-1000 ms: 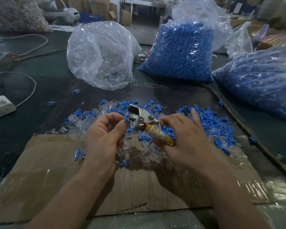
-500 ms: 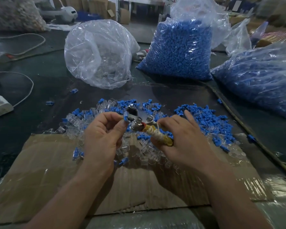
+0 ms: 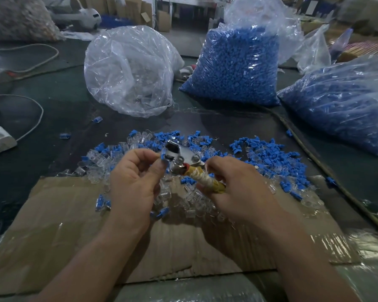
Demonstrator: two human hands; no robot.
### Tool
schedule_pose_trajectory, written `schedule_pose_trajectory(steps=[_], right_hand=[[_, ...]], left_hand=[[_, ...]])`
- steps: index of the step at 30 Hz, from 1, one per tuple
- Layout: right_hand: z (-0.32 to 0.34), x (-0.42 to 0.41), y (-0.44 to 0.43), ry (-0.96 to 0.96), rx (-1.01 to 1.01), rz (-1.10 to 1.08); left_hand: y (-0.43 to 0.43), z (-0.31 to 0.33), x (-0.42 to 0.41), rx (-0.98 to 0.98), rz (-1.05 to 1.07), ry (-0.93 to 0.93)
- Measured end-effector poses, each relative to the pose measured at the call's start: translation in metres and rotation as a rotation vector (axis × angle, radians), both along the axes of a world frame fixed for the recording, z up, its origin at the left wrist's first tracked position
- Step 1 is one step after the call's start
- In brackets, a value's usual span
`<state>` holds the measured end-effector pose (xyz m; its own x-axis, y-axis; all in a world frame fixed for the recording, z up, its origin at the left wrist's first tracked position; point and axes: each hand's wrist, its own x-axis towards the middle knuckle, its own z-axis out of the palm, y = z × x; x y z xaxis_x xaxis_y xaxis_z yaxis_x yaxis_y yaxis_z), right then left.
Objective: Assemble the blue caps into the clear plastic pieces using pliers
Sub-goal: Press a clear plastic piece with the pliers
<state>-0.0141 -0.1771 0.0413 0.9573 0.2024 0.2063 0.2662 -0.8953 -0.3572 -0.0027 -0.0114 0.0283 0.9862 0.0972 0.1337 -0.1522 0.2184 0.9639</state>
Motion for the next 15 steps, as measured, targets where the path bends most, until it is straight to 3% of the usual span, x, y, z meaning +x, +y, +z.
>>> schedule_pose_trajectory(steps=[4,9,12,15], right_hand=[[-0.004,0.003,-0.001,-0.056,-0.007,-0.028],[-0.004,0.007,-0.017,-0.106,-0.008,-0.159],[-0.009,0.012,-0.029,-0.058,-0.036,-0.246],[-0.015,0.015,-0.037,-0.008,-0.085,-0.295]], left_hand=[[0.005,-0.001,0.004,0.126,0.064,-0.051],[0.052,0.004,0.023,0.497,0.408,-0.167],[0.093,-0.003,0.036,0.684,0.354,0.065],[0.113,-0.007,0.039,0.748,0.219,0.316]])
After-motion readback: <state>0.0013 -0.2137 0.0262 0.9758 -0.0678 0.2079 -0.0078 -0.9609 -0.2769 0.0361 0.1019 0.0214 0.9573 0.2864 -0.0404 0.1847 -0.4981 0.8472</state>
